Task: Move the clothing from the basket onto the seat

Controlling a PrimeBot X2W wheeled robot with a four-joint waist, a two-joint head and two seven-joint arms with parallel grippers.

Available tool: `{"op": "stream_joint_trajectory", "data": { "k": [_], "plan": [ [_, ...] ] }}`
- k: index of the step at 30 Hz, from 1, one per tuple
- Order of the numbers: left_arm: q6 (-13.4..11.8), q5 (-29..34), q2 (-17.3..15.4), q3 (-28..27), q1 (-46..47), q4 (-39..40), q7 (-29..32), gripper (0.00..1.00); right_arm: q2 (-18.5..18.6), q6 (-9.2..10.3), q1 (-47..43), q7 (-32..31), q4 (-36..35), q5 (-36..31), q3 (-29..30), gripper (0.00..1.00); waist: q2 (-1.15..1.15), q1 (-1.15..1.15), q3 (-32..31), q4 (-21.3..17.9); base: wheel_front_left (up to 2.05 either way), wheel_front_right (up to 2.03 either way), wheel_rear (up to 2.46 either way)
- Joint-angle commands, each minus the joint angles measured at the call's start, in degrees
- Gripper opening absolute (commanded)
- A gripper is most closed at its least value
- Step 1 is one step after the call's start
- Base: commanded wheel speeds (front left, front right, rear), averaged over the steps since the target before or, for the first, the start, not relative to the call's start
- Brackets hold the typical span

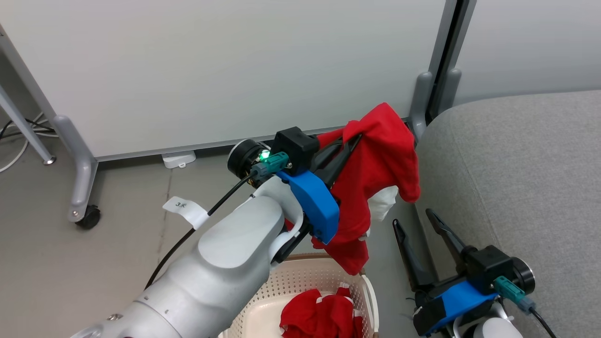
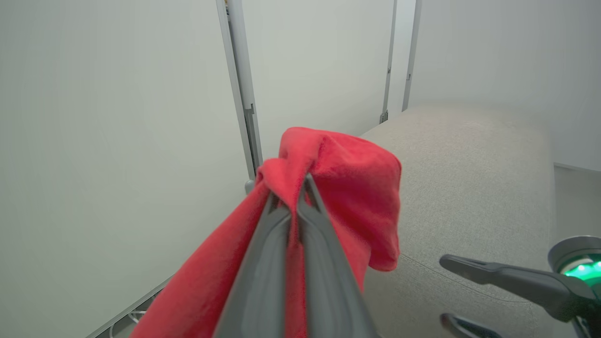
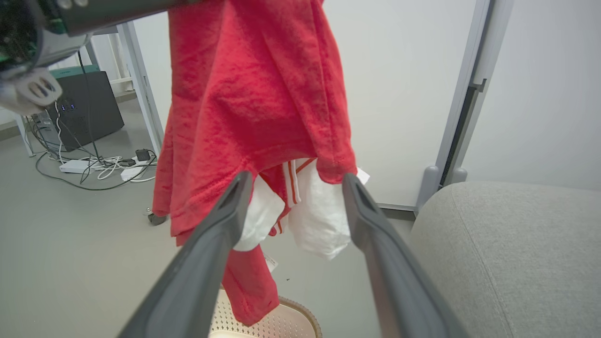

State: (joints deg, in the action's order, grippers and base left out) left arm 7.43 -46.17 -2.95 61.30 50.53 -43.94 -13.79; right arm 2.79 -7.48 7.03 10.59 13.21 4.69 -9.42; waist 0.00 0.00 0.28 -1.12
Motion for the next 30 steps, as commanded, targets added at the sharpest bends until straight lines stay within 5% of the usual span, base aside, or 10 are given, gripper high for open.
{"op": "stream_joint_trajectory", "data": {
  "k": [1,14,30],
  "plan": [
    [0.04,-0.38,-0.02,0.22,0.77,-0.04,-0.52,0.0,0.18,-0.03,-0.57,-0.2,-0.07,0.27,-0.1,1.0,0.0,0.0,0.0,-0.24,0.0,0.0,0.0],
    [-0.19,-2.64,0.05,2.68,1.31,0.27,-0.87,0.0,0.18,-0.03,3.73,-2.97,1.76,2.46,-5.81,1.0,0.0,0.0,0.66,-0.88,0.0,0.0,0.0],
    [-1.2,-5.64,0.05,6.7,2.34,2.56,-1.1,0.0,0.18,-0.03,14.96,-7.86,16.63,3.12,-9.47,1.0,0.0,0.0,0.6,-0.1,0.0,0.0,0.0]
  ]
}}
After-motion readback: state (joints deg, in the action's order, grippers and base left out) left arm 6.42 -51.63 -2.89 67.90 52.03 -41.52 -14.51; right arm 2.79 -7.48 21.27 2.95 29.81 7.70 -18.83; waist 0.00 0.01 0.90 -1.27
